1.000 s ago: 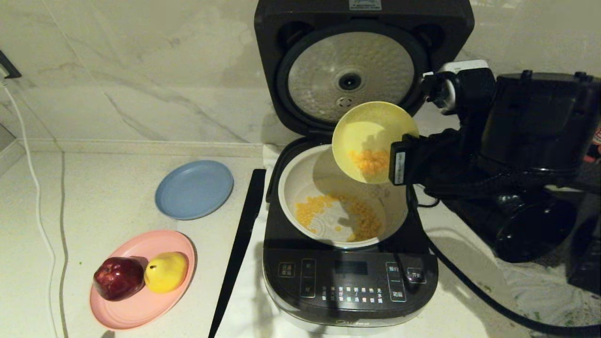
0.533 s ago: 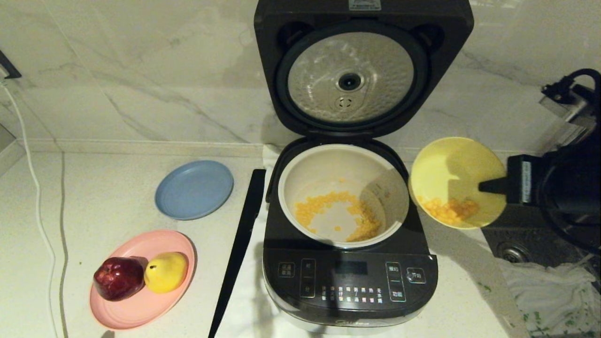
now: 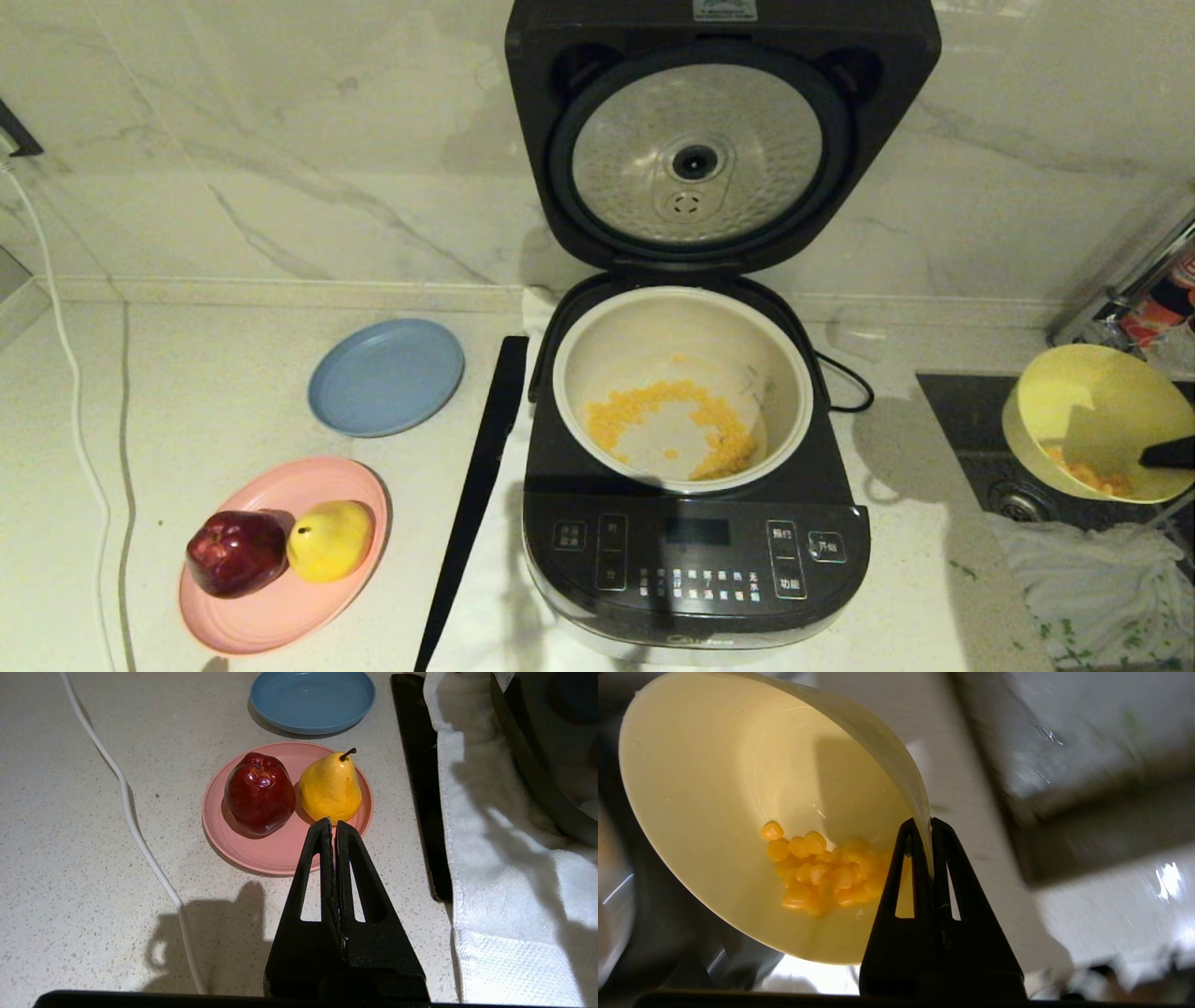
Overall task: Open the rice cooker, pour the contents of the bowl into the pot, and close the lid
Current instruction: Fill a bowl with water from the tap
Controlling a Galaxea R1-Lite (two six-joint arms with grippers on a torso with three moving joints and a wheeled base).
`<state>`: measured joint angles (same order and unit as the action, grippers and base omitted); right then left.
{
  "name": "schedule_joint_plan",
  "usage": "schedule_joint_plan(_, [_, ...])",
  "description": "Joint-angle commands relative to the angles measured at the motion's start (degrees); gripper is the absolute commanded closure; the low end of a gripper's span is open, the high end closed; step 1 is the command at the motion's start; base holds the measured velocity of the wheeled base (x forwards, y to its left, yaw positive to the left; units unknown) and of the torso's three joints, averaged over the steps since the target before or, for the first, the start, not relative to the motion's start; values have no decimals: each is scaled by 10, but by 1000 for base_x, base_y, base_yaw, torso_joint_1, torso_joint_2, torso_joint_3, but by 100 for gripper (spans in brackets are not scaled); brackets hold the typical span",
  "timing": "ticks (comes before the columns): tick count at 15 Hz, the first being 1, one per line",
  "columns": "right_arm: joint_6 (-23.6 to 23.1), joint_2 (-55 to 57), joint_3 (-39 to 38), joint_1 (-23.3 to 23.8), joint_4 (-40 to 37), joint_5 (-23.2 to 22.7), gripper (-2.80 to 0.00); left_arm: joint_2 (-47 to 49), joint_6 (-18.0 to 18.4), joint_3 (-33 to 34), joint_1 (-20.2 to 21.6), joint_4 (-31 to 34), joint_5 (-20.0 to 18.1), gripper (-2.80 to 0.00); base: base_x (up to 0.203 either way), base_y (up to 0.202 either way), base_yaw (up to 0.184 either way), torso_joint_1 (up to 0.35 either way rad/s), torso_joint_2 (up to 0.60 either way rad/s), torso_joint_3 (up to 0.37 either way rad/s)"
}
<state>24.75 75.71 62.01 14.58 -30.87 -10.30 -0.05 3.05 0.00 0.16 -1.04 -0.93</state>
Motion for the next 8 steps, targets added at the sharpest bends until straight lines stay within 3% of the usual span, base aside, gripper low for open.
schedule_joint_plan(1, [2, 78, -39, 132, 18, -32, 0, 0, 0, 4, 0, 0, 0, 0, 0, 0, 0, 0, 0, 0])
schedule_joint_plan(4, [0, 172, -65, 275, 85, -83, 0, 0, 0, 4, 0, 0, 0, 0, 0, 0, 0, 0, 0, 0])
schedule_joint_plan(8, [-5, 288, -29, 399, 135, -118, 0, 0, 0, 4, 0, 0, 0, 0, 0, 0, 0, 0, 0, 0])
